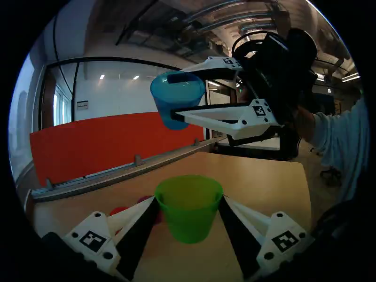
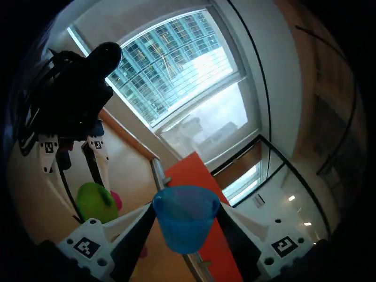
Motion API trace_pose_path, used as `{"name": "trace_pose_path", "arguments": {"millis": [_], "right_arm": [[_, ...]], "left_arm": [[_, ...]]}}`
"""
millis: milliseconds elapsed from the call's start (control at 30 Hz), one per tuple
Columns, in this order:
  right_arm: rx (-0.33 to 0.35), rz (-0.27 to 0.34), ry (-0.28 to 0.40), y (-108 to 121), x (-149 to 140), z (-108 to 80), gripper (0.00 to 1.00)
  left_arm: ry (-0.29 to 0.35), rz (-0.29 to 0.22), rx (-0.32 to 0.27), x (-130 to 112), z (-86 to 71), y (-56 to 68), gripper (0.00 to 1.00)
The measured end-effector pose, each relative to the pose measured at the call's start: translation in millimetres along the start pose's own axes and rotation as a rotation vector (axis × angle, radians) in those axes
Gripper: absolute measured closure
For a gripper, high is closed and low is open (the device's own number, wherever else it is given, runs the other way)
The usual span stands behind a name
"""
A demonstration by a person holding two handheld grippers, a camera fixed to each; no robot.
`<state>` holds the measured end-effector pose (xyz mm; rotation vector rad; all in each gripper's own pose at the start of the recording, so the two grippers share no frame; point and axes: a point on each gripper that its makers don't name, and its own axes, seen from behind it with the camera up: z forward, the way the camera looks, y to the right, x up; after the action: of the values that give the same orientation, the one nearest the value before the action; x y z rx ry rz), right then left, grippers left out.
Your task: Pour water
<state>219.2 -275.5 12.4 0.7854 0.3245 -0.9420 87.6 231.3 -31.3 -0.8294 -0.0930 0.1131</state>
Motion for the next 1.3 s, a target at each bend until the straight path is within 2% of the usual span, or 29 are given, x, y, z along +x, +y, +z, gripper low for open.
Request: {"name": "trace_pose_path", "arguments": {"millis": [367,1300], "right_arm": [[-0.007,-0.086,-0.004,5,0,4.2,0.09],[-0.043,-0.238,-0.001,18,3,6.4,0.09]], "left_arm": [[0.007,-0.001,-0.003,5,0.3,-0.1,0.14],[0.001,0.003,-0.002,5,3.3,2.1,0.14]]}}
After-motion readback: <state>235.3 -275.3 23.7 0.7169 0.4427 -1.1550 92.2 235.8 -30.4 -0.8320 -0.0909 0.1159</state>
